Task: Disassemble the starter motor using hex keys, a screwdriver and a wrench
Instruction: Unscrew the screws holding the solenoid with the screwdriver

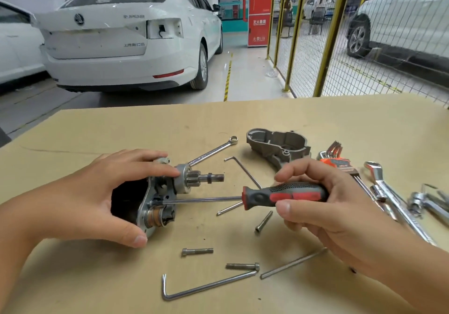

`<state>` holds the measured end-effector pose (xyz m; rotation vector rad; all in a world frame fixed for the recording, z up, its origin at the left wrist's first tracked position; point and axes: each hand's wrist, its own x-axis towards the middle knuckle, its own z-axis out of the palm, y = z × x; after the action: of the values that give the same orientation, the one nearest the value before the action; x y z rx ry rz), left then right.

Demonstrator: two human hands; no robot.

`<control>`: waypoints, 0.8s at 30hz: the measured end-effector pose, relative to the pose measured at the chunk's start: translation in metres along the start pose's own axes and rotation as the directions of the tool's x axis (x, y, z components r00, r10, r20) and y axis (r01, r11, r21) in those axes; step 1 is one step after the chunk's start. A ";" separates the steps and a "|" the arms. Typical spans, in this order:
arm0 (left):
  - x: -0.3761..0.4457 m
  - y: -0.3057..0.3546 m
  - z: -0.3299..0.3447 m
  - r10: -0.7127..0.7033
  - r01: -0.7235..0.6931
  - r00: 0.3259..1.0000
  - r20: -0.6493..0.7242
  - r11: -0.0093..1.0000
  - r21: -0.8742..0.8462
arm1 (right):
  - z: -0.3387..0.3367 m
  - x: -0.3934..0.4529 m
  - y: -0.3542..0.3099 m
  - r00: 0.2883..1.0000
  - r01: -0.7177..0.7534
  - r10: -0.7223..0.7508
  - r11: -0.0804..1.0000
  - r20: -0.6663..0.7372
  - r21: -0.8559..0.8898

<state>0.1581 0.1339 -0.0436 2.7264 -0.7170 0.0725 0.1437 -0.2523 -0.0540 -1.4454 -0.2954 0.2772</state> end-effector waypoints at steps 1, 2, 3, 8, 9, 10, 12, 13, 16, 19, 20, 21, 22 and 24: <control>0.001 -0.001 0.000 0.010 -0.010 1.000 -0.012 1.000 -0.010 | 0.001 0.000 -0.002 1.000 -0.024 0.024 1.000 0.003 -0.013; 0.002 -0.001 0.000 0.019 -0.020 1.000 -0.019 0.999 -0.026 | 0.002 0.001 -0.003 0.998 -0.056 0.056 0.998 0.001 -0.043; 0.002 -0.001 0.001 0.025 -0.026 0.999 -0.022 0.999 -0.043 | 0.001 0.002 -0.004 0.996 -0.087 0.087 0.993 -0.008 -0.082; 0.002 0.003 0.002 0.020 -0.023 0.999 -0.030 0.995 -0.097 | -0.005 0.004 0.000 1.000 -0.015 0.016 1.000 0.021 -0.024; 0.003 0.005 0.002 0.021 -0.025 0.999 -0.034 0.994 -0.102 | -0.006 0.004 0.000 1.000 0.003 -0.004 1.000 0.023 0.029; 0.003 0.007 0.002 0.024 -0.028 0.999 -0.043 0.994 -0.109 | -0.006 0.005 0.001 1.000 0.017 -0.019 0.997 0.023 0.076; 0.004 0.010 0.003 0.022 -0.031 0.997 -0.069 0.991 -0.133 | -0.006 0.005 0.002 0.999 0.033 -0.035 0.995 0.014 0.096; 0.005 0.011 0.003 0.019 -0.030 0.997 -0.077 0.989 -0.143 | -0.005 0.005 0.001 1.000 0.027 -0.027 0.998 0.008 0.064; 0.005 0.012 0.003 0.022 -0.035 0.996 -0.083 0.988 -0.154 | -0.001 0.004 -0.003 0.999 -0.041 0.039 0.996 -0.031 -0.084; 0.005 0.013 0.003 0.013 -0.026 0.997 -0.081 0.986 -0.162 | -0.003 0.005 -0.002 0.998 -0.039 0.035 0.996 -0.050 -0.081; 0.004 0.013 0.002 0.007 -0.020 0.997 -0.077 0.984 -0.176 | -0.003 0.005 -0.001 0.999 -0.022 0.020 0.998 -0.040 -0.051; 0.003 0.013 0.002 0.002 -0.016 0.997 -0.072 0.982 -0.190 | -0.004 0.005 0.000 0.999 -0.010 0.009 1.000 -0.035 -0.006; 0.003 0.014 0.002 -0.003 -0.010 0.998 -0.066 0.980 -0.197 | -0.005 0.005 0.001 0.999 -0.005 0.006 0.999 -0.034 0.041; 0.002 0.015 0.001 -0.013 0.002 0.998 -0.055 0.980 -0.197 | -0.005 0.005 0.002 1.000 -0.020 0.022 0.996 -0.022 0.085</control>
<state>0.1523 0.1201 -0.0396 2.5280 -0.6610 0.0719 0.1501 -0.2552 -0.0566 -1.3678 -0.2471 0.2872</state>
